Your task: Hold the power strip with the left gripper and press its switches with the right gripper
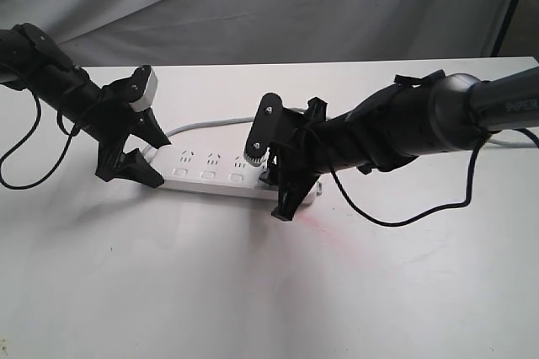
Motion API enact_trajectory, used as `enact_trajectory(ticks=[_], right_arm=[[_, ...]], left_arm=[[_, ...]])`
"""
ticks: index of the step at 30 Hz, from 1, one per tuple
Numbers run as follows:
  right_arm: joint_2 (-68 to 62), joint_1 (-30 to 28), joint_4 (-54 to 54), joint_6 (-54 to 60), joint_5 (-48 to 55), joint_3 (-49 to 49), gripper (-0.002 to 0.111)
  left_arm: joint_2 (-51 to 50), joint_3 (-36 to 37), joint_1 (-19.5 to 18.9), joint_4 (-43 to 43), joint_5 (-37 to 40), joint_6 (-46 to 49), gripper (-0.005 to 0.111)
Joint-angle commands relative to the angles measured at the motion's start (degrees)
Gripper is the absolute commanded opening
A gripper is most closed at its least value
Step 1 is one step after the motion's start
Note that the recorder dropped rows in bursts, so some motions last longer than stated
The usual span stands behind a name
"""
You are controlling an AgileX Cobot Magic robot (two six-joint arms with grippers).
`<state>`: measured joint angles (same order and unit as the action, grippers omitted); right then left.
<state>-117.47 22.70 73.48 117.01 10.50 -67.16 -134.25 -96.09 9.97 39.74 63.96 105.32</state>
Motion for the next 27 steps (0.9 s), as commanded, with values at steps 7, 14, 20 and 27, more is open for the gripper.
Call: enact_trajectory(ticks=[7, 14, 20, 27], right_arm=[[8.47, -3.42, -0.72, -1.60, 0.20, 4.82, 0.044], [6.90, -3.98, -0.72, -1.73, 0.27, 5.36, 0.044], [4.82, -3.98, -0.61, -1.81, 0.42, 5.36, 0.044], [3.75, -3.98, -0.49, -1.81, 0.42, 5.36, 0.044]], left_arm=[[-0.04, -0.20, 0.37, 0.27, -1.02, -0.28, 0.069], [-0.04, -0.20, 0.37, 0.27, -1.02, -0.28, 0.069], [-0.04, -0.20, 0.37, 0.27, -1.02, -0.28, 0.069], [-0.04, -0.20, 0.37, 0.27, -1.02, -0.28, 0.069]])
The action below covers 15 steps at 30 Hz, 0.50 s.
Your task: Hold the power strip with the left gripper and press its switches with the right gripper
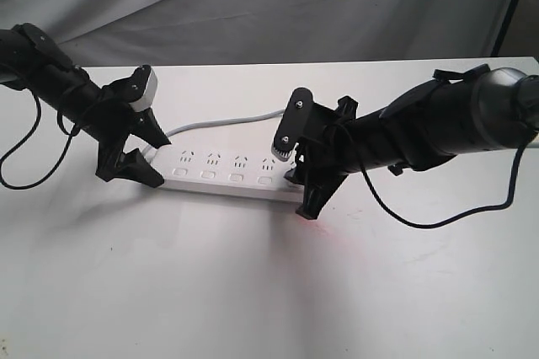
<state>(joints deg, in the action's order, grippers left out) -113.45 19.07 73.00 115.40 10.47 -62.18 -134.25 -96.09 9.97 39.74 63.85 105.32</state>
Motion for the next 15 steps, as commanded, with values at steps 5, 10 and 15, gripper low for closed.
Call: enact_trajectory(ticks=[5, 10, 15], right_arm=[[-0.26, -0.34, -0.01, -0.20, 0.45, 0.38, 0.044], [-0.26, -0.34, -0.01, -0.08, 0.31, 0.38, 0.044], [-1.14, -0.34, -0.01, 0.01, 0.22, 0.38, 0.044]], left_arm=[[-0.04, -0.20, 0.37, 0.27, -0.91, -0.28, 0.069], [-0.04, -0.20, 0.37, 0.27, -0.91, -0.28, 0.069], [-0.04, -0.20, 0.37, 0.27, -0.91, -0.28, 0.069]])
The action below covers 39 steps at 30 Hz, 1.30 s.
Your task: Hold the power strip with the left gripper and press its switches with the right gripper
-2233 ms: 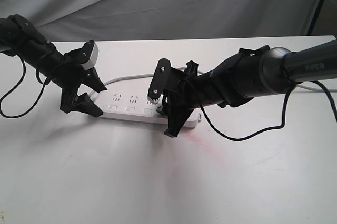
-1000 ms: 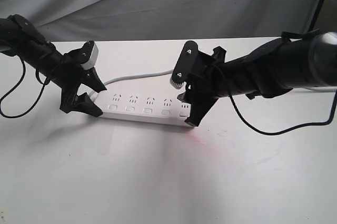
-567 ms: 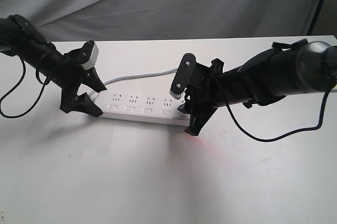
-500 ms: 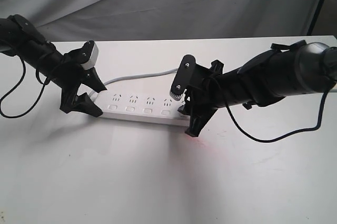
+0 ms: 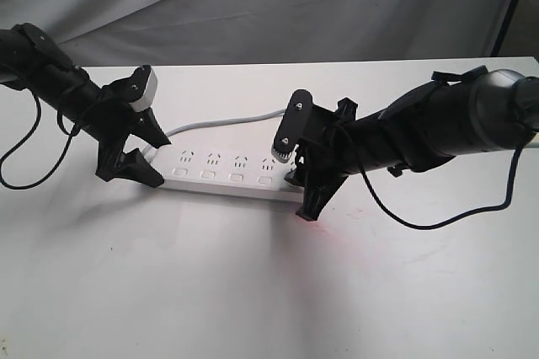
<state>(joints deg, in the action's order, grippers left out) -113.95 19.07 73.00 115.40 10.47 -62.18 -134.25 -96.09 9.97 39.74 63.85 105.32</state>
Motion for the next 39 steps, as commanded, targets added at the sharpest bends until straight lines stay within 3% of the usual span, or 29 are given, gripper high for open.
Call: enact_trajectory(ticks=[1, 39], right_arm=[[-0.78, -0.34, -0.01, 0.01, 0.22, 0.38, 0.044], [-3.91, -0.34, 1.11, 0.01, -1.29, 0.08, 0.044]], left_arm=[[-0.04, -0.20, 0.37, 0.27, -0.91, -0.28, 0.069], [-0.04, -0.20, 0.37, 0.27, -0.91, -0.28, 0.069]])
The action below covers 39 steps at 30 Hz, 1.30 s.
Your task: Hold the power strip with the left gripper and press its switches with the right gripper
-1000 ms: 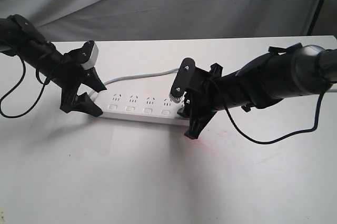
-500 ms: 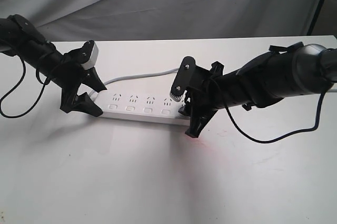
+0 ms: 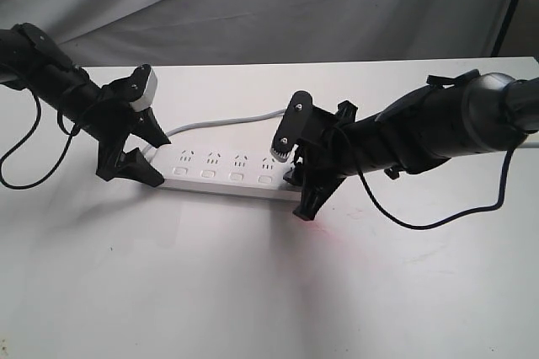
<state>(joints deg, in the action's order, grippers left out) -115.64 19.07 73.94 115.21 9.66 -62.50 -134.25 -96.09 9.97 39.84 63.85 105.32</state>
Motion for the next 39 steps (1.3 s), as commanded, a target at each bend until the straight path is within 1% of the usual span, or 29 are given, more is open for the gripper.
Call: enact_trajectory(ticks=[1, 12, 21, 27, 29, 30, 31, 32, 33, 36, 39], right_arm=[[-2.66, -0.34, 0.17, 0.20, -0.48, 0.40, 0.044], [-3.03, -0.80, 0.17, 0.87, -0.48, 0.40, 0.044], [5.93, -0.80, 1.86, -0.26, 0.19, 0.40, 0.044], [7.54, -0.80, 2.32, -1.13, 1.57, 0.53, 0.042], [7.95, -0.28, 3.67, -1.21, 1.90, 1.82, 0.036], [8.90, -0.28, 3.80, -1.21, 1.90, 3.13, 0.027], [9.55, -0.28, 3.80, -1.21, 1.90, 3.94, 0.021], [11.04, -0.28, 3.80, -1.21, 1.90, 5.47, 0.009], [13.09, -0.28, 5.20, -1.21, 1.74, 6.65, 0.000], [20.21, -0.28, 7.60, -1.38, 1.91, 10.32, 0.000], [32.78, -0.28, 10.25, -1.51, 2.38, 17.70, 0.000]], left_arm=[[-0.04, -0.20, 0.37, 0.16, -0.91, -0.28, 0.069], [-0.04, -0.20, 0.37, 0.16, -0.91, -0.28, 0.069], [-0.04, -0.20, 0.37, 0.16, -0.91, -0.28, 0.069], [-0.04, -0.20, 0.37, 0.16, -0.91, -0.28, 0.069], [-0.04, -0.20, 0.37, 0.16, -0.91, -0.28, 0.069], [-0.04, -0.20, 0.37, 0.16, -0.91, -0.28, 0.069], [-0.04, -0.20, 0.37, 0.16, -0.91, -0.28, 0.069], [-0.04, -0.20, 0.37, 0.16, -0.91, -0.28, 0.069], [-0.04, -0.20, 0.37, 0.16, -0.91, -0.28, 0.069], [-0.04, -0.20, 0.37, 0.16, -0.91, -0.28, 0.069], [-0.04, -0.20, 0.37, 0.16, -0.91, -0.28, 0.069]])
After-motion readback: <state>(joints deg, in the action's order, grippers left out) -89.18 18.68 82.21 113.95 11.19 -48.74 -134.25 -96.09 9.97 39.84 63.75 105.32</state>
